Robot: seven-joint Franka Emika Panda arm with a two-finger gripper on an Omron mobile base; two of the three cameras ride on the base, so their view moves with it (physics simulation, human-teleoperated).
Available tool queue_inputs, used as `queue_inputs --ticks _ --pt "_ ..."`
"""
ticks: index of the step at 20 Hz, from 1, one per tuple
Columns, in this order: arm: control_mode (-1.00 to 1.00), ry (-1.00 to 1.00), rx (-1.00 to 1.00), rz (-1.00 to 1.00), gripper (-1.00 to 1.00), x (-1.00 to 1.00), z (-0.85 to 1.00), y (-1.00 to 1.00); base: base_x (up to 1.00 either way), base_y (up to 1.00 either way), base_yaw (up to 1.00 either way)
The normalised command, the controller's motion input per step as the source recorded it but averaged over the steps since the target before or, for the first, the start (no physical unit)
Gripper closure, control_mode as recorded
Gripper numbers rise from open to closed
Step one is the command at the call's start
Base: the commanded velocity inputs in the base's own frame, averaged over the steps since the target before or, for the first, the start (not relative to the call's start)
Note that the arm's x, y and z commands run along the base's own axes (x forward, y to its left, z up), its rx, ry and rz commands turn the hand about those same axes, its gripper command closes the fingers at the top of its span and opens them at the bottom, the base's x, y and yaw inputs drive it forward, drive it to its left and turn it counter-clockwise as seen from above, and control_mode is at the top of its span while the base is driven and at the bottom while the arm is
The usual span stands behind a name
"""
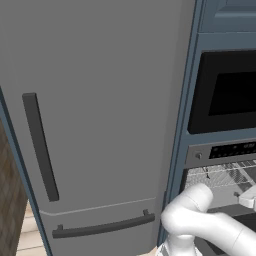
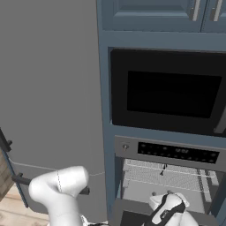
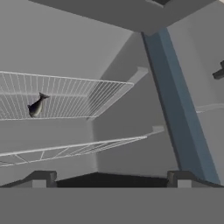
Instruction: Take the fish from the oven and place it on the plate on the counter.
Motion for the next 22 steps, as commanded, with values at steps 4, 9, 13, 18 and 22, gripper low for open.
queue_inputs --ticks 4,9,13,18,22 --pt "-1.00 0.00 0.00 -0.06 -1.00 0.29 -0.02 0.00 0.00 0.00 0.00" --pt "-1.00 -0.04 0.05 -0.11 -1.00 0.46 -0.23 0.00 0.00 0.00 0.00" --pt "-1.00 0.00 0.17 -0.10 -1.00 0.31 -0.47 0.00 0.00 0.00 0.00" --pt "-1.00 0.00 0.15 -0.11 -1.00 0.29 -0.44 0.00 0.00 0.00 0.00" --pt "-1.00 -0.07 0.07 -0.09 -1.00 0.30 -0.46 -0.04 0.00 0.00 0.00"
